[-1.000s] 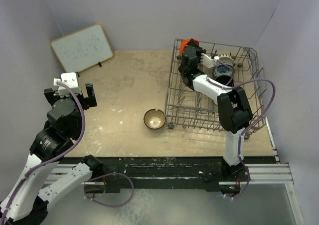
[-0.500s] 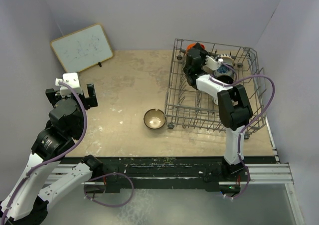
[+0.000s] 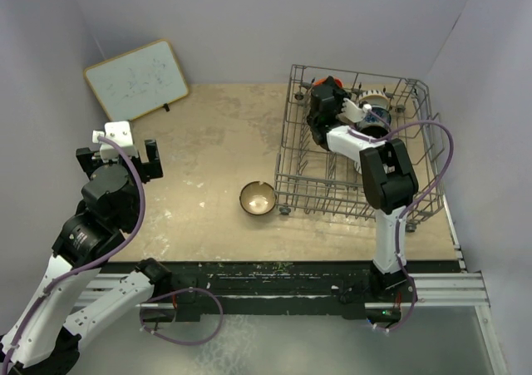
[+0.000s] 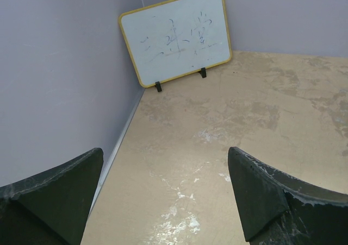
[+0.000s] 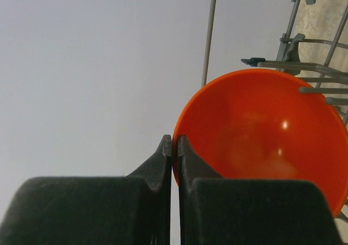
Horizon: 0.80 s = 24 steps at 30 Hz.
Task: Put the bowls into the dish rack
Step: Place the bowl at the center of the board.
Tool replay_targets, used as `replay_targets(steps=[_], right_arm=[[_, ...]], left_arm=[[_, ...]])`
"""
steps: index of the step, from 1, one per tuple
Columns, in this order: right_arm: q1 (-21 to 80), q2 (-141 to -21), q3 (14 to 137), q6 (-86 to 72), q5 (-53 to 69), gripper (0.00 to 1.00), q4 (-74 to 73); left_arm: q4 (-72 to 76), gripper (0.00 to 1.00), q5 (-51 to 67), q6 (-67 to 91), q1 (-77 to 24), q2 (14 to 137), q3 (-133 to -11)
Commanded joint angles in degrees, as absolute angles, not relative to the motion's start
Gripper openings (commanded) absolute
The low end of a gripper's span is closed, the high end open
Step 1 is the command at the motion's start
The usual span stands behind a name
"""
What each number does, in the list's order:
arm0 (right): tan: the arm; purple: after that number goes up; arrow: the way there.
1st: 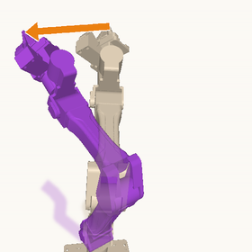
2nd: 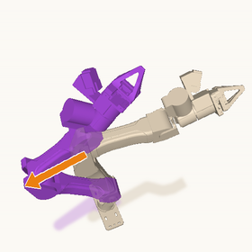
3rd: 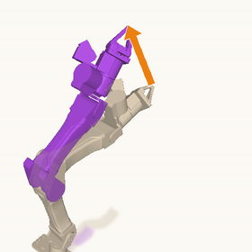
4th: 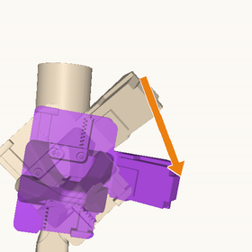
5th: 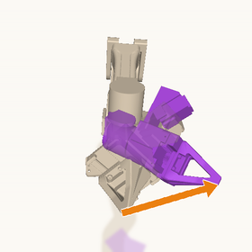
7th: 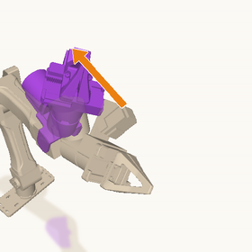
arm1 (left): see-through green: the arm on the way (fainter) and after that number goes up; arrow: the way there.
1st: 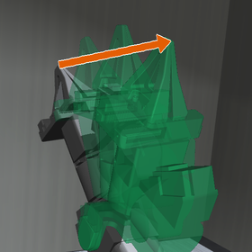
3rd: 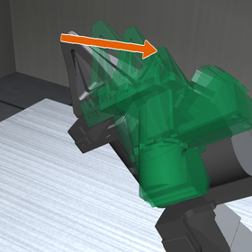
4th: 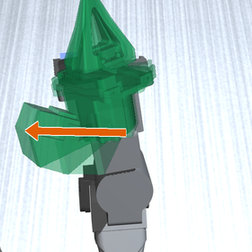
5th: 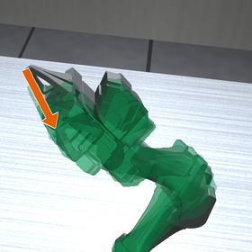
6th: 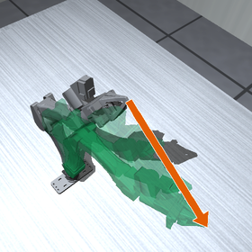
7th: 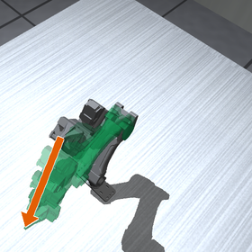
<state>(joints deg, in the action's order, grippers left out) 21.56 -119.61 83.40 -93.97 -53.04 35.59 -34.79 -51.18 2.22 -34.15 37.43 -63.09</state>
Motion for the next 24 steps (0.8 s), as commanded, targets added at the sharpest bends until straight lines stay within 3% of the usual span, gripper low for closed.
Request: replay_targets(steps=[1, 13, 24], right_arm=[[22.41, -118.79, 82.93, -97.84, -52.63, 0.00, 34.32], [22.39, -115.79, 80.89, -88.01, -49.75, 0.00, 47.63], [22.37, -98.85, 71.69, -75.55, -48.34, 0.00, 51.06]], left_arm=[[-32.04, 0.99, -51.09, 1.23, -34.37, 37.83, -62.81], [-32.28, 0.99, -50.90, 1.58, -34.37, 37.70, -63.11], [-33.30, 0.99, -50.10, 2.28, -34.36, 37.89, -64.91]])
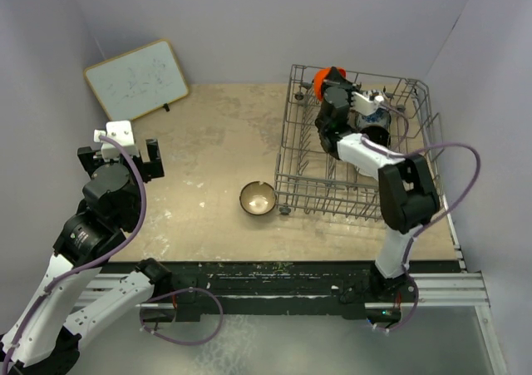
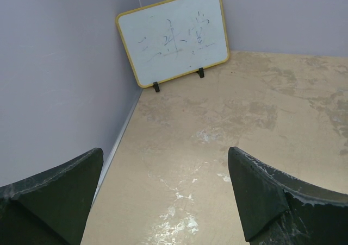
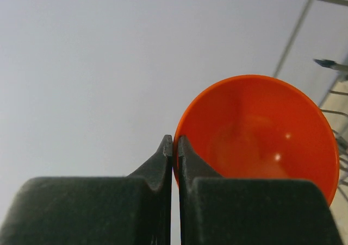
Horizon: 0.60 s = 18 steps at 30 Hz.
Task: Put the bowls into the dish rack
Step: Place the bowl at the center of the board.
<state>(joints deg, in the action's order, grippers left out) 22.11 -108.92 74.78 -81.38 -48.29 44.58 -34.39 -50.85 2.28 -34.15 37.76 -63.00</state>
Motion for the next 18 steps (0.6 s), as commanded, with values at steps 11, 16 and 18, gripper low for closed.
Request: replay_targets(steps=[11, 16, 18], right_arm=[[21.88, -74.17, 67.25, -47.12, -46.08, 0.00, 19.64], [21.88, -69.66, 72.15, -33.99, -45.50, 0.00, 3.36], [21.88, -69.61, 74.36, -31.67, -44.87, 0.00, -4.17]], left_arm=[[-34.96, 0.99, -49.18, 3.29, -34.35, 38.15, -66.48], [-34.81, 0.99, -48.65, 3.47, -34.36, 38.10, -66.46], [-34.93, 0.99, -48.51, 3.49, -34.34, 38.07, -66.57]])
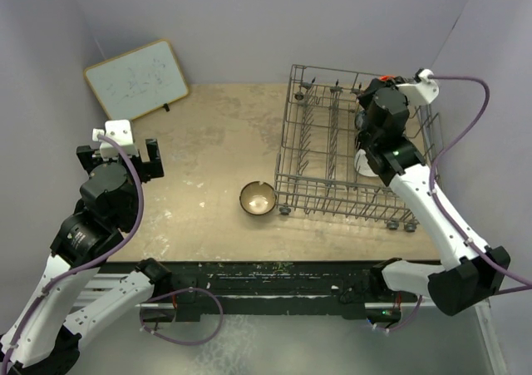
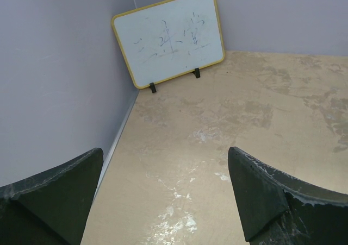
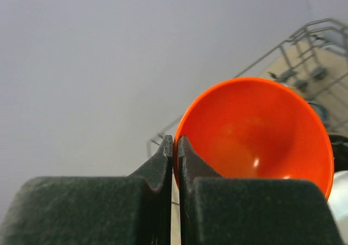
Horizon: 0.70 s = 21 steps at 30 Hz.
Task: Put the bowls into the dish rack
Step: Place the bowl at the center of the board.
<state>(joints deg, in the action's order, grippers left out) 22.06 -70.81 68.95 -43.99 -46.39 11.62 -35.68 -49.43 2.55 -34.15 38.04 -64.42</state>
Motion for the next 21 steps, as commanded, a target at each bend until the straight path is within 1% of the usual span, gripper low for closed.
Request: replay_targets(steps=[1, 5, 8, 12, 17, 21], right_arm=[[21.88, -69.68, 75.29, -30.82, -44.63, 0.00, -7.61], [21.84, -69.09, 75.67, -28.63, -44.40, 0.00, -18.16], [21.63, -68.12, 72.95, -27.51, -43.58, 0.00, -20.08], [20.06, -68.13, 69.19, -28.89, -38.29, 0.00, -21.27], [17.93, -66.83, 65.18, -31.00, -30.86, 0.00, -17.45], [17.49, -59.87, 57.00, -38.81, -27.32, 0.00, -8.59]], left_arm=[[-34.90, 0.99, -48.49, 3.45, -34.36, 38.03, -66.57], [-35.10, 0.99, -48.62, 3.66, -34.37, 37.74, -66.62], [-35.29, 0.99, -48.53, 3.94, -34.36, 37.68, -66.35], [-35.27, 0.99, -48.77, 3.71, -34.37, 37.45, -66.18], [-35.11, 0.99, -49.31, 3.18, -34.34, 36.79, -65.87], [-35.07, 0.99, -49.48, 3.16, -34.32, 36.78, -65.59]])
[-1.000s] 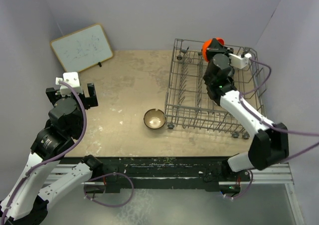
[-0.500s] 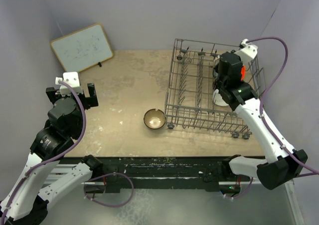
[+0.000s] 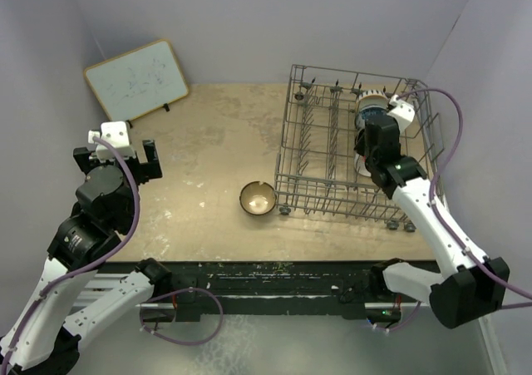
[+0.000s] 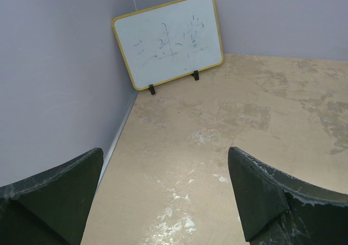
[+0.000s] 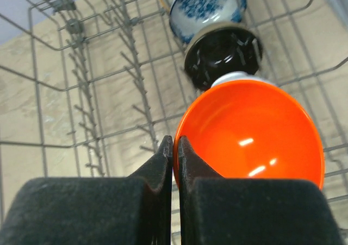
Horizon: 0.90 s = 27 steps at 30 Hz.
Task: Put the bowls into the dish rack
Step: Place the bowl at the center of the board.
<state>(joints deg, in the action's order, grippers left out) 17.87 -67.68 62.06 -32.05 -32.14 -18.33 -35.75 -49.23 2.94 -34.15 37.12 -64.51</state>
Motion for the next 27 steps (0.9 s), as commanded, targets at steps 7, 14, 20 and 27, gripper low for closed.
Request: replay_targets(steps=[7, 14, 20, 27], right_arm=[[17.49, -51.50, 46.64, -51.53, -33.47, 0.00, -0.16], [17.49, -54.39, 48.77, -44.24, -31.83, 0.00, 5.86], [17.56, -56.60, 56.82, -31.71, -19.82, 0.00, 14.84], [28.97, -67.70, 75.12, -20.42, -8.31, 0.00, 10.99]], left_arm=[[-34.77, 0.99, -49.18, 2.99, -34.37, 37.43, -65.98], [-35.20, 0.99, -49.46, 3.24, -34.37, 37.55, -66.20], [-35.40, 0.99, -49.35, 3.13, -34.36, 37.44, -67.15], [-38.24, 0.99, -48.32, 4.99, -34.37, 37.85, -74.92]])
